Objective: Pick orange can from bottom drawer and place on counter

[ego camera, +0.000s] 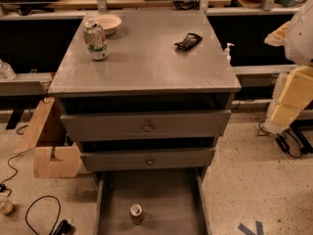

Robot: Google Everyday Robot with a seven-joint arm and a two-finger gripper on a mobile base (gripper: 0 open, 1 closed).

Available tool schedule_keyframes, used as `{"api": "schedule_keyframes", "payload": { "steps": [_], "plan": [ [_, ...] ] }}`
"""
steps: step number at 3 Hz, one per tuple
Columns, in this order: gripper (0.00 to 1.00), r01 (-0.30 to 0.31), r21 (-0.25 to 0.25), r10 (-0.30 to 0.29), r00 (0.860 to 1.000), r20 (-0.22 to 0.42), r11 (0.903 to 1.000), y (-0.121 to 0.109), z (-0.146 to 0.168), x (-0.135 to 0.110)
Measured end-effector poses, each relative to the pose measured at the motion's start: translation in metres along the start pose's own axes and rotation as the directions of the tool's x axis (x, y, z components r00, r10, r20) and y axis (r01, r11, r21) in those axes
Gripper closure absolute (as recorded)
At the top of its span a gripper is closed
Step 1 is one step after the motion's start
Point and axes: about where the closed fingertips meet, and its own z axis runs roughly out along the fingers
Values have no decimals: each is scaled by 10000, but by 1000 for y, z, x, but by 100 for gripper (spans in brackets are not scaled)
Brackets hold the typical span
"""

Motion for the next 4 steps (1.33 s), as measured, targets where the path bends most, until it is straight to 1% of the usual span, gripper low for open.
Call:
{"api": "schedule_keyframes", "payload": {
  "steps": [1,2,3,4],
  "plan": [
    [0,0,1,0,10000,0,10000,0,0,0],
    [0,-78,-57,82,9983,576,10000,5,18,0],
    [0,-268,-676,401,9782,2037,9974,26,83,13],
    [0,-457,-1256,926,9125,3985,9910,48,158,20]
  ]
}}
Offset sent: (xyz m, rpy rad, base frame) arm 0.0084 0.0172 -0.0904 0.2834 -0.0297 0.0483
